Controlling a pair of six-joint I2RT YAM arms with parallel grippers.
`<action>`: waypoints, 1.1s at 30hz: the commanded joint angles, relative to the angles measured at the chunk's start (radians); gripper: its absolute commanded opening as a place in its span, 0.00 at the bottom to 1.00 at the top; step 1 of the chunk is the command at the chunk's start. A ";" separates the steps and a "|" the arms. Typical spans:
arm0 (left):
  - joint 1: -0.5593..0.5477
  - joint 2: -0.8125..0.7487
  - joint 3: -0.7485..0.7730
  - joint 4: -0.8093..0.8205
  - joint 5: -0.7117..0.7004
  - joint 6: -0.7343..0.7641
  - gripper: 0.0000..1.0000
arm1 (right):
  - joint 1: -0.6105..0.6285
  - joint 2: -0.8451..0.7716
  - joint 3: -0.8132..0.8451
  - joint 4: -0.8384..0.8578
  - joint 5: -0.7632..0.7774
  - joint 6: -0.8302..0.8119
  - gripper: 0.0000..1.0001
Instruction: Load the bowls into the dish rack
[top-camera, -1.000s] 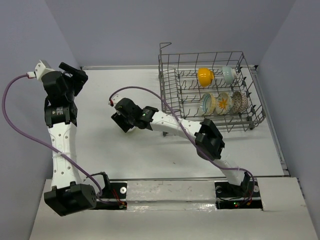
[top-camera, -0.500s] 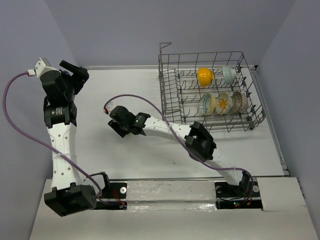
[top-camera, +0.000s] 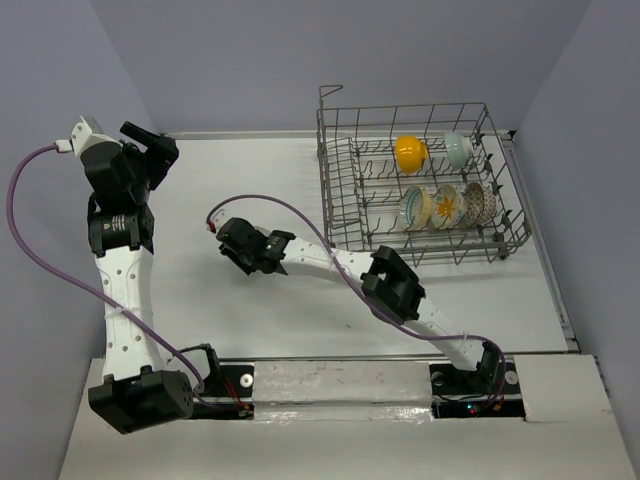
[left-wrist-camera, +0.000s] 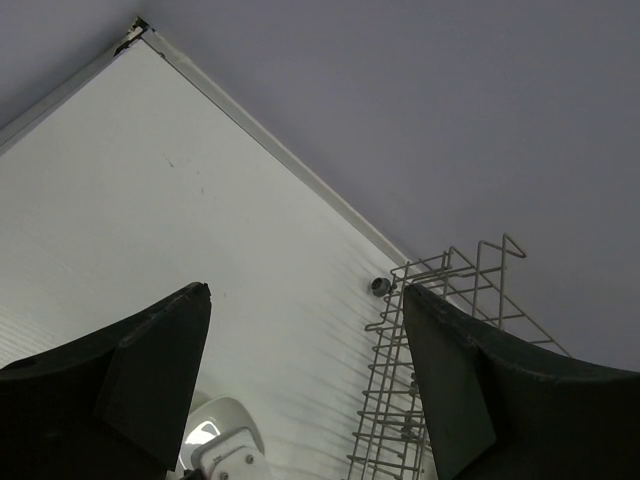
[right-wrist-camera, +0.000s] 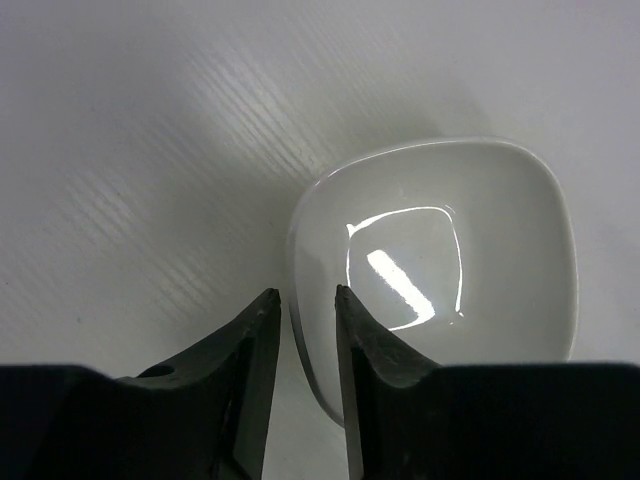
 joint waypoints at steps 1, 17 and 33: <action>0.006 -0.038 -0.009 0.048 0.023 0.003 0.86 | 0.008 0.017 0.053 0.025 0.035 -0.007 0.32; 0.006 -0.047 -0.028 0.059 0.017 0.005 0.86 | 0.008 -0.282 0.138 -0.037 -0.095 -0.011 0.01; 0.008 -0.052 -0.085 0.108 0.053 -0.006 0.86 | -0.469 -1.026 -0.449 0.400 -0.263 0.255 0.01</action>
